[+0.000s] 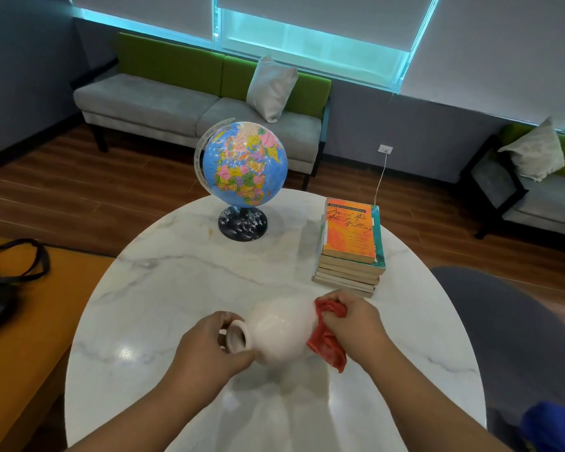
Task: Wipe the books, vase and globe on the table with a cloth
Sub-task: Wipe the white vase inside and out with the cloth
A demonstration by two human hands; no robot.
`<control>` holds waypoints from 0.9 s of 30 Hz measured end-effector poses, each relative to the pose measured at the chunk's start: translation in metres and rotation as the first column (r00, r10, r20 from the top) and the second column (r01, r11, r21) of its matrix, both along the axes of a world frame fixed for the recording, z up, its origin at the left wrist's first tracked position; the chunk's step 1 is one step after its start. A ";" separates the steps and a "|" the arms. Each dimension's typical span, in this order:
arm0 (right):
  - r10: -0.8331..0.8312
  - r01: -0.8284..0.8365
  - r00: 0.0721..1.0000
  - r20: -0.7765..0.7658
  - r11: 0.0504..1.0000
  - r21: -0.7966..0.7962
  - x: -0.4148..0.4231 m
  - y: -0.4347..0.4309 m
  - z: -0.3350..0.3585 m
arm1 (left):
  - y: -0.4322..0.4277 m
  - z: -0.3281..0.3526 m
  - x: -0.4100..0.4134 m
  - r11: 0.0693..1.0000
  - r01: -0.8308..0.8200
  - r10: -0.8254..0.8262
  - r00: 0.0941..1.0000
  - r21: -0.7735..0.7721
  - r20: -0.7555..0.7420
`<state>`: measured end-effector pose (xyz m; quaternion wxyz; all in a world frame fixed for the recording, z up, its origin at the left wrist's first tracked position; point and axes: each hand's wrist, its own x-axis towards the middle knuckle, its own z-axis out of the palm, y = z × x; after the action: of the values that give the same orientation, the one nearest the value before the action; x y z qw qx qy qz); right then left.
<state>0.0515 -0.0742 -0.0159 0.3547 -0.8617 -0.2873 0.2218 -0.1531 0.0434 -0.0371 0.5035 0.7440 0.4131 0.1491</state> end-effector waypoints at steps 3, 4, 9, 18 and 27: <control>0.036 -0.039 0.995 0.097 0.999 0.032 -0.017 -0.001 -0.001 | 0.001 0.001 0.005 0.999 -0.039 0.039 0.999 -0.019 0.002; 0.080 -0.088 0.989 0.124 0.994 0.058 -0.026 -0.001 -0.001 | 0.002 0.002 0.006 0.999 -0.051 0.051 0.999 -0.011 0.003; 0.274 -0.288 0.956 0.103 0.942 0.171 -0.044 -0.003 0.004 | 0.004 0.005 0.005 0.998 -0.064 0.064 0.998 -0.007 -0.014; 0.134 -0.152 0.970 0.204 0.985 0.077 -0.048 0.008 0.006 | 0.001 0.008 0.010 0.999 -0.025 0.026 0.999 0.039 -0.037; 0.293 -0.319 0.910 0.293 0.947 0.045 -0.052 0.015 0.031 | -0.003 0.013 0.013 0.991 0.042 -0.038 0.999 0.127 -0.032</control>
<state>-0.0007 -0.0593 0.0153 0.3100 -0.8114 -0.4764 0.1361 -0.1405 0.0407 -0.0244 0.4518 0.7849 0.3950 0.1543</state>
